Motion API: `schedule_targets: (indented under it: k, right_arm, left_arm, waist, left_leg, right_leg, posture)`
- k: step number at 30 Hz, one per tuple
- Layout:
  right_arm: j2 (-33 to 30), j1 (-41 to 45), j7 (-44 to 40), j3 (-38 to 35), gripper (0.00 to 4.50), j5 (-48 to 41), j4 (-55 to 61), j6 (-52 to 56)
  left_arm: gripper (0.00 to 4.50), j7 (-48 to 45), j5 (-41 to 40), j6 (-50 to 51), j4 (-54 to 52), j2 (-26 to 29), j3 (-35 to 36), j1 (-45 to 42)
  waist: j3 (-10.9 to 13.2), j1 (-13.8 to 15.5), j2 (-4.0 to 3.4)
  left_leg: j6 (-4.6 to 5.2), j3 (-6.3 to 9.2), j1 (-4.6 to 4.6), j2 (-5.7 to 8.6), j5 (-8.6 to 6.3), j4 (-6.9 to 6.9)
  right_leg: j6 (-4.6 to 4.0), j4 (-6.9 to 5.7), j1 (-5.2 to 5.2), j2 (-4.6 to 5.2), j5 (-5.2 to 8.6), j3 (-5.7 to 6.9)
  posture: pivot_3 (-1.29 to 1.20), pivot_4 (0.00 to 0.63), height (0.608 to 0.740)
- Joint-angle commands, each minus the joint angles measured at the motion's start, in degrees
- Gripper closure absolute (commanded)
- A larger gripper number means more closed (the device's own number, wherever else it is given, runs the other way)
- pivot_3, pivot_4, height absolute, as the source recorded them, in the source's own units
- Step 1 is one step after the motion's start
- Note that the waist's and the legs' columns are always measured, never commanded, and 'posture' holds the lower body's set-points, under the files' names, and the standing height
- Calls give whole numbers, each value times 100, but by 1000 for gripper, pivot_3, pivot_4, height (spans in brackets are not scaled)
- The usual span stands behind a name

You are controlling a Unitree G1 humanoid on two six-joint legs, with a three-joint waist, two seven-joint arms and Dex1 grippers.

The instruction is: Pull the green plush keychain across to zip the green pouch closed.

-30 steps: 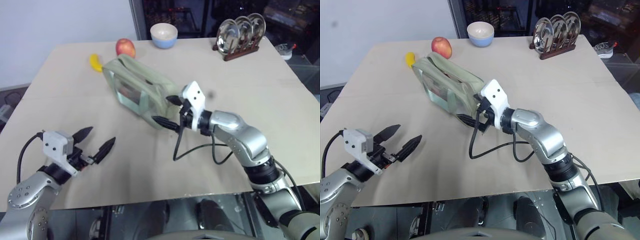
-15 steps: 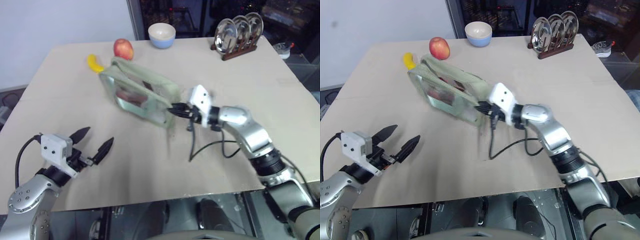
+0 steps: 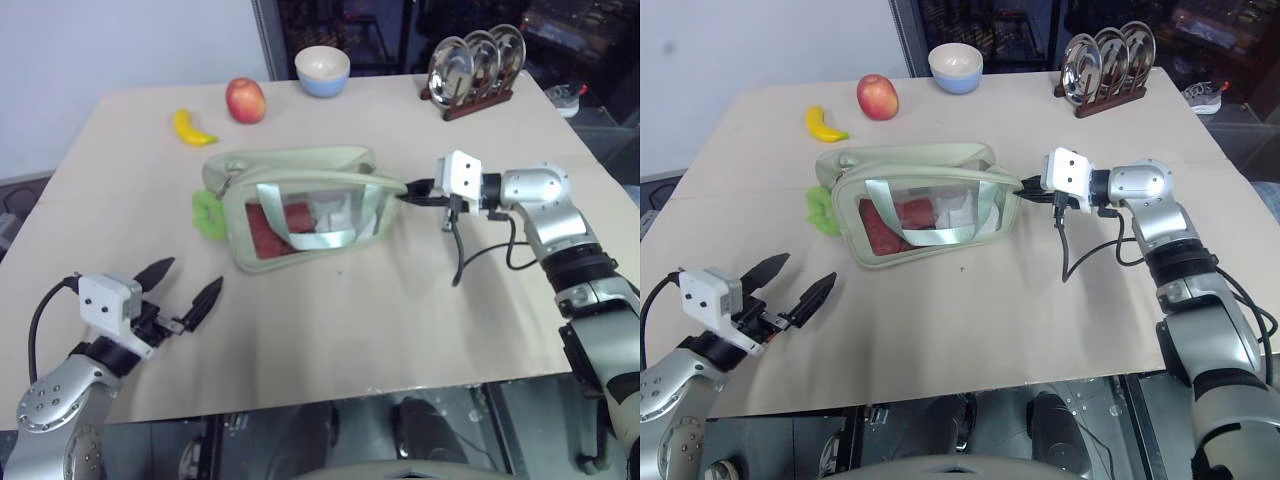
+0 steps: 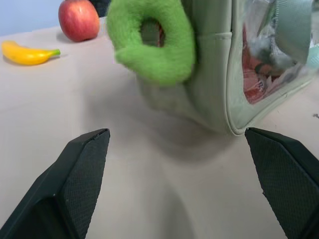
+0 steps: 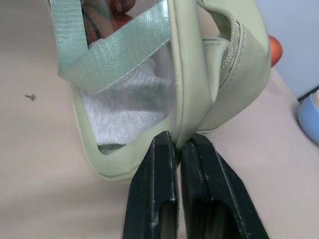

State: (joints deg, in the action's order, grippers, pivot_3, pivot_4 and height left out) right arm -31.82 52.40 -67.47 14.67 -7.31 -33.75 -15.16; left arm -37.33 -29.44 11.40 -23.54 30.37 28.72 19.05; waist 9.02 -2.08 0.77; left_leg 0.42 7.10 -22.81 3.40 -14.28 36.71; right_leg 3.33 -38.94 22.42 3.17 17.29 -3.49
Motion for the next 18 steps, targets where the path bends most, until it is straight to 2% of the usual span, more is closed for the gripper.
schedule_targets:
  k: [1,5,9,13,18]
  right_arm:
    - [-309,-485,-14,-321,2939,-233,1265,602]
    - [-482,-910,278,-639,2939,-745,3037,1961]
    - [-139,-929,887,-495,2939,-777,4547,2716]
    - [196,-767,1065,34,2939,-194,4800,2498]
    - [667,-396,1241,426,2939,285,4391,2242]
  left_arm:
    - [0,-31,-65,-46,-162,91,112,-24]
    - [0,-119,-6,-83,-106,142,80,-5]
    - [0,-197,68,-99,-46,154,-115,-88]
    - [0,-247,62,-39,68,210,-221,-282]
    - [0,-263,9,56,136,231,-255,-430]
  waist:
    - [0,33,-1]
    - [4,5,-7]
    - [3,-34,-9]
    - [2,-5,-5]
    - [1,-1,-4]
  left_leg:
    - [0,1,-2,0,0,0]
    - [-2,-4,-18,1,1,0]
    - [15,-9,-8,-9,-9,-8]
    - [15,-8,-6,-10,-9,-5]
    - [-5,-7,-7,-3,3,1]
  right_leg:
    - [0,1,0,0,0,1]
    - [0,0,16,2,0,-7]
    - [0,-5,19,-8,0,-19]
    - [0,-4,16,-7,0,-11]
    - [1,-5,17,-2,-1,-8]
  posture:
    - [0,150,740]
    - [0,150,740]
    - [0,150,740]
    - [0,150,740]
    - [0,150,740]
